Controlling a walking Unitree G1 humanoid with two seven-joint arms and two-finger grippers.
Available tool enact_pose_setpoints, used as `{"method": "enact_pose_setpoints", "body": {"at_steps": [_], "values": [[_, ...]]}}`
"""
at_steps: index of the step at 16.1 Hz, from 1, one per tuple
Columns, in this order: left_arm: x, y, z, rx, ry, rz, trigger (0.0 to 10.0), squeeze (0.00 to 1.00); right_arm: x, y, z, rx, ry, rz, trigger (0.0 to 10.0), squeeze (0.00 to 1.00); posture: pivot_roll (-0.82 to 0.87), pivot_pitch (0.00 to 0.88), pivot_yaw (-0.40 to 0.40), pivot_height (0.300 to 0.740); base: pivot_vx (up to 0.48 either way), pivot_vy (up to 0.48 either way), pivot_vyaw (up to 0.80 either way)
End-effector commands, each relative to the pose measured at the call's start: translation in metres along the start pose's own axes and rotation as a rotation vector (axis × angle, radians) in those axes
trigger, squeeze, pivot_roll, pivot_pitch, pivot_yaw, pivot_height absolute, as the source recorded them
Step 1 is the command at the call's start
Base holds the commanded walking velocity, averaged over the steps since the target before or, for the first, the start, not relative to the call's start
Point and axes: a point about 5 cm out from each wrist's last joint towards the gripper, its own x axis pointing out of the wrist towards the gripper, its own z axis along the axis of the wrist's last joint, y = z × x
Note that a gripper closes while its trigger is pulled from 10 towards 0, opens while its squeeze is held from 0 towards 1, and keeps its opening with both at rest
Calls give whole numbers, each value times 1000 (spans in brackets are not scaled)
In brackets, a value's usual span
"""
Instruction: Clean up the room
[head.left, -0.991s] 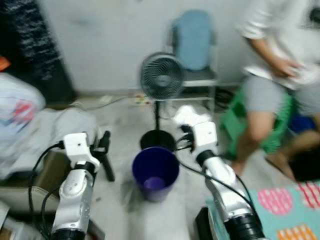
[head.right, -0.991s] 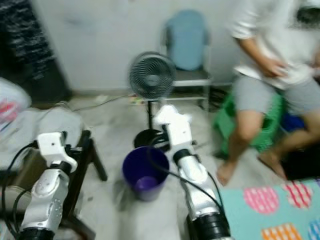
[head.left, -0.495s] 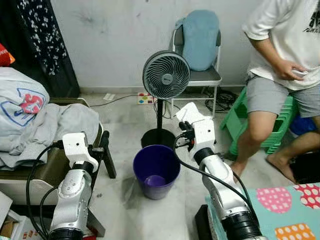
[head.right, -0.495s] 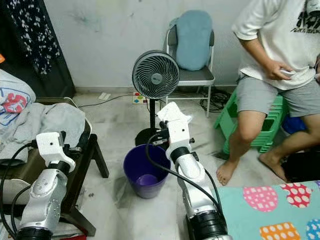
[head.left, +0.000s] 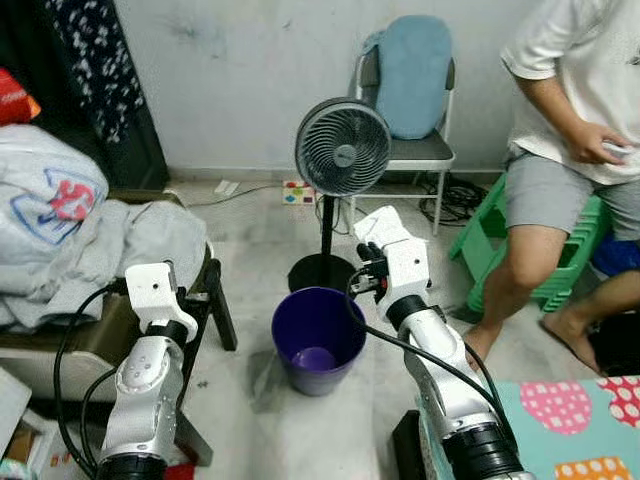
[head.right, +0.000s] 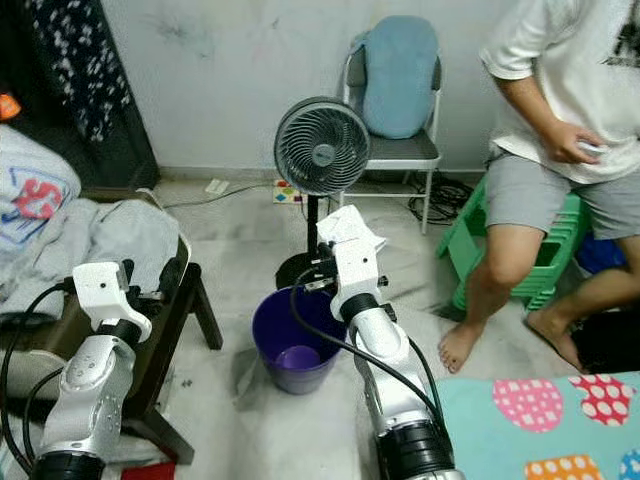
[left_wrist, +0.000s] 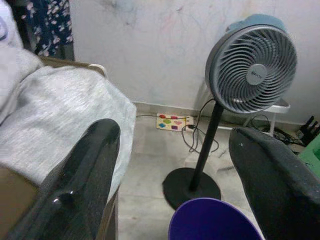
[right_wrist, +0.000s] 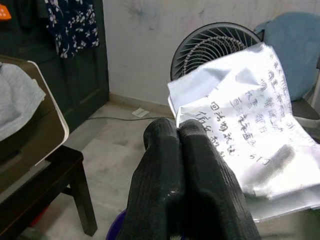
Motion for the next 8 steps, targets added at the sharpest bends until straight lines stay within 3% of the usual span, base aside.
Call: {"method": "enact_pose_setpoints", "body": {"at_steps": [1, 4, 8], "values": [[1, 0, 3, 9, -10, -7, 10000, 0, 2, 2, 2, 3, -7, 2, 10000, 0, -82, 0, -37, 740, 0, 0, 0], [1, 0, 3, 7, -8, -10, 10000, 0, 1, 1, 2, 3, -7, 1, 10000, 0, -84, 0, -36, 740, 0, 0, 0], [1, 0, 3, 7, -11, -9, 10000, 0, 1, 2, 2, 3, -6, 2, 10000, 0, -83, 0, -36, 740, 255, 0, 0]]}}
